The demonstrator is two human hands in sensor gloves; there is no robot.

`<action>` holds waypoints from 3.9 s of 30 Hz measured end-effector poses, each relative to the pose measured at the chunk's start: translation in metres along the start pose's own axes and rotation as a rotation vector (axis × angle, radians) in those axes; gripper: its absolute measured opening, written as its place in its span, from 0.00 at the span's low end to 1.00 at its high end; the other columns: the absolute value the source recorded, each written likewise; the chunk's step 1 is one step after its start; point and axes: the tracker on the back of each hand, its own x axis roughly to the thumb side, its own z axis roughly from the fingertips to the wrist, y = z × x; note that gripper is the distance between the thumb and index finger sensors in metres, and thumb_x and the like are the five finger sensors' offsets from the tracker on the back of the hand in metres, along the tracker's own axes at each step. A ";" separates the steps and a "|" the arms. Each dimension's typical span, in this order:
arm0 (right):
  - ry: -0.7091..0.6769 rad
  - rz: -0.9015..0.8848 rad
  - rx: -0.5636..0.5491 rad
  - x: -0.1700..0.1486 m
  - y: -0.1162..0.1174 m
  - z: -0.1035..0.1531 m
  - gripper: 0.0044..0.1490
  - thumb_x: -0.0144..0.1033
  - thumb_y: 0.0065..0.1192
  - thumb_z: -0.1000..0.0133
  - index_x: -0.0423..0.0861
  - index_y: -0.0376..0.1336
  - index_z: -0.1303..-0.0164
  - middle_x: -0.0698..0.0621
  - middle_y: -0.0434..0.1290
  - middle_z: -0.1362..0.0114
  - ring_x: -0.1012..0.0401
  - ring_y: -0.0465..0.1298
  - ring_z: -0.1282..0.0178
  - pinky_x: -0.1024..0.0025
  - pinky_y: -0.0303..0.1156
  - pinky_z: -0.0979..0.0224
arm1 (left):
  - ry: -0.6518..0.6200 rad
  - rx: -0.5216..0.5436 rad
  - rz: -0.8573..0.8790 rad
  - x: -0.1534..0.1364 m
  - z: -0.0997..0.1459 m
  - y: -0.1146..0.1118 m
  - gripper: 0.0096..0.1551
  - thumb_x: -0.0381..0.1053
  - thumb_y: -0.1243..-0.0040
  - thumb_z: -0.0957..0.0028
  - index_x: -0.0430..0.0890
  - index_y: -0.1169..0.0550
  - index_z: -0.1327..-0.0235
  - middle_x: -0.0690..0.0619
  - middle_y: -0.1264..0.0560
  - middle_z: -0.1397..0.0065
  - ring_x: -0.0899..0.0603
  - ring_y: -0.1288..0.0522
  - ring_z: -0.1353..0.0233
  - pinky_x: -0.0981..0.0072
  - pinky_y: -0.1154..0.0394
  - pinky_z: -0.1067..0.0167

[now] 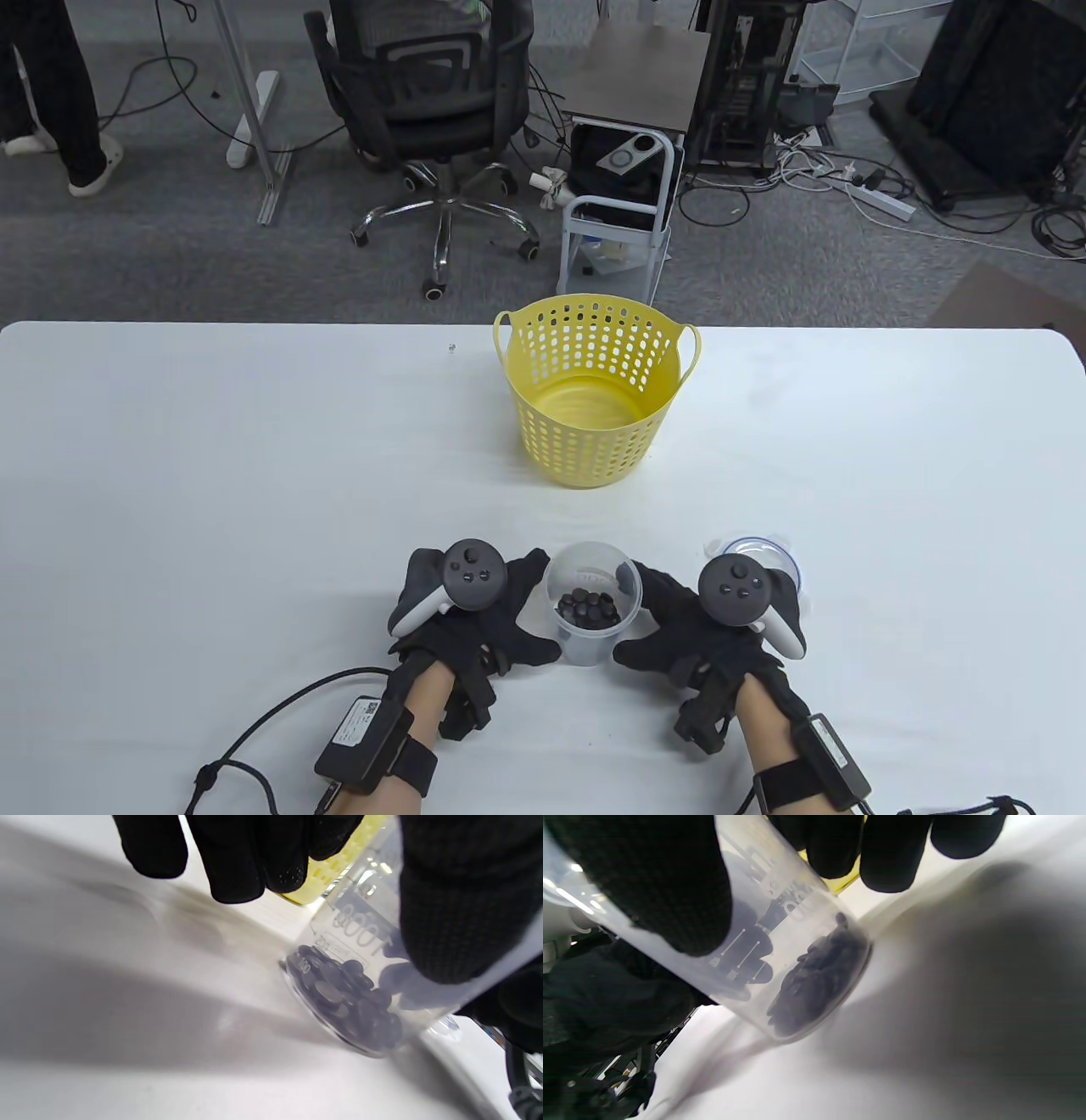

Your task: Pour Go stones into a laundry basket

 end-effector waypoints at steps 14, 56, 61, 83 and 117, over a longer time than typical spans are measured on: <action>-0.108 -0.040 -0.116 0.013 -0.005 0.006 0.65 0.58 0.84 0.58 0.49 0.48 0.21 0.39 0.59 0.18 0.38 0.71 0.26 0.37 0.66 0.29 | -0.108 0.129 0.018 0.019 0.005 0.001 0.72 0.75 0.21 0.70 0.53 0.50 0.22 0.52 0.38 0.16 0.40 0.30 0.19 0.39 0.32 0.28; -0.217 -0.049 -0.364 0.040 -0.007 0.025 0.61 0.73 0.67 0.54 0.44 0.52 0.22 0.37 0.63 0.20 0.31 0.71 0.31 0.34 0.67 0.32 | -0.002 0.729 0.085 0.032 0.024 0.059 0.83 0.73 0.09 0.80 0.56 0.52 0.24 0.54 0.41 0.16 0.32 0.26 0.23 0.37 0.16 0.43; -0.193 -0.037 -0.357 0.039 -0.007 0.024 0.61 0.72 0.68 0.54 0.43 0.53 0.22 0.36 0.63 0.20 0.31 0.71 0.31 0.33 0.67 0.32 | 0.052 0.782 0.013 0.039 0.022 0.103 0.83 0.73 0.09 0.80 0.56 0.52 0.23 0.54 0.41 0.15 0.32 0.26 0.23 0.37 0.17 0.43; -0.159 0.123 -0.279 0.046 0.001 0.019 0.54 0.70 0.68 0.53 0.44 0.61 0.26 0.36 0.64 0.21 0.30 0.70 0.30 0.32 0.66 0.32 | 0.201 0.816 -0.309 0.051 -0.020 0.231 0.82 0.71 0.07 0.81 0.63 0.52 0.23 0.62 0.42 0.13 0.38 0.30 0.18 0.39 0.21 0.37; -0.144 0.116 -0.188 0.046 0.003 0.015 0.52 0.67 0.67 0.51 0.44 0.60 0.25 0.35 0.62 0.20 0.31 0.69 0.29 0.31 0.65 0.31 | 0.253 0.767 -0.805 0.075 -0.049 0.230 0.81 0.61 0.01 0.82 0.74 0.49 0.26 0.72 0.45 0.14 0.43 0.38 0.14 0.39 0.29 0.29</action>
